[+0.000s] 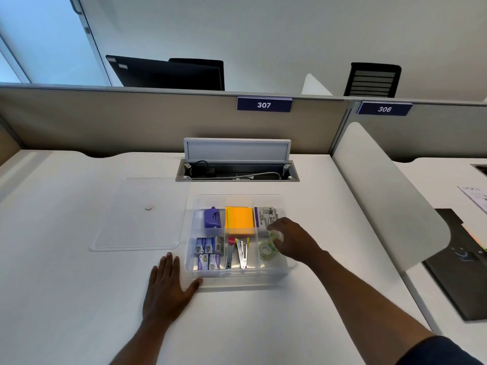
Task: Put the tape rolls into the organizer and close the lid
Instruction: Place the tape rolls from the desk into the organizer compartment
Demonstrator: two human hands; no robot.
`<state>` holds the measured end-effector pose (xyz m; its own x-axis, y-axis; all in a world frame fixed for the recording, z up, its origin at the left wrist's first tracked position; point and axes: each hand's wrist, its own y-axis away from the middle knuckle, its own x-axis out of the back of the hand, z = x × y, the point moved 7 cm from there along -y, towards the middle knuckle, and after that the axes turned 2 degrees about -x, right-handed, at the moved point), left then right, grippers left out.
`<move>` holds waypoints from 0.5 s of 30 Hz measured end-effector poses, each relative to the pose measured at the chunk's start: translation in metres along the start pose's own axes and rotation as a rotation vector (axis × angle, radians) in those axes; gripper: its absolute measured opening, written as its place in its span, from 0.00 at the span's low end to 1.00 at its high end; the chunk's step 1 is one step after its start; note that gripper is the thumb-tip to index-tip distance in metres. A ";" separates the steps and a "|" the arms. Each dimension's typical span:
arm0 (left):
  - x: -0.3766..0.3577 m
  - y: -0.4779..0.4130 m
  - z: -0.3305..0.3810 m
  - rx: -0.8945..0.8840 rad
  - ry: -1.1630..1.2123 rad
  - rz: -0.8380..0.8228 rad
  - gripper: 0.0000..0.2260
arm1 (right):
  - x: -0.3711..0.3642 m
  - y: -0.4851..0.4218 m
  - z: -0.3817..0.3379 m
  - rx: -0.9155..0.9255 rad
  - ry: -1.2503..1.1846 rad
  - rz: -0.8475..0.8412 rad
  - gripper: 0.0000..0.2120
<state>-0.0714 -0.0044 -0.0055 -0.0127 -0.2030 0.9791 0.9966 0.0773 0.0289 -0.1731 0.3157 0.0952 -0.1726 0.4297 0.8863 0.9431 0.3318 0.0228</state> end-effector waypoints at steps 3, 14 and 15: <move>0.000 0.000 0.000 -0.001 -0.003 -0.008 0.45 | -0.014 0.007 -0.004 -0.002 -0.010 -0.071 0.17; 0.000 0.001 0.001 -0.005 0.016 -0.011 0.46 | 0.012 0.023 0.007 -0.136 -0.060 0.291 0.10; 0.000 0.001 0.001 -0.005 0.016 -0.011 0.46 | 0.020 0.026 0.012 -0.175 -0.032 0.366 0.10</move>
<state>-0.0707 -0.0039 -0.0050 -0.0219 -0.2190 0.9755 0.9968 0.0702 0.0381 -0.1553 0.3428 0.1082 0.1776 0.5200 0.8355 0.9775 0.0049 -0.2108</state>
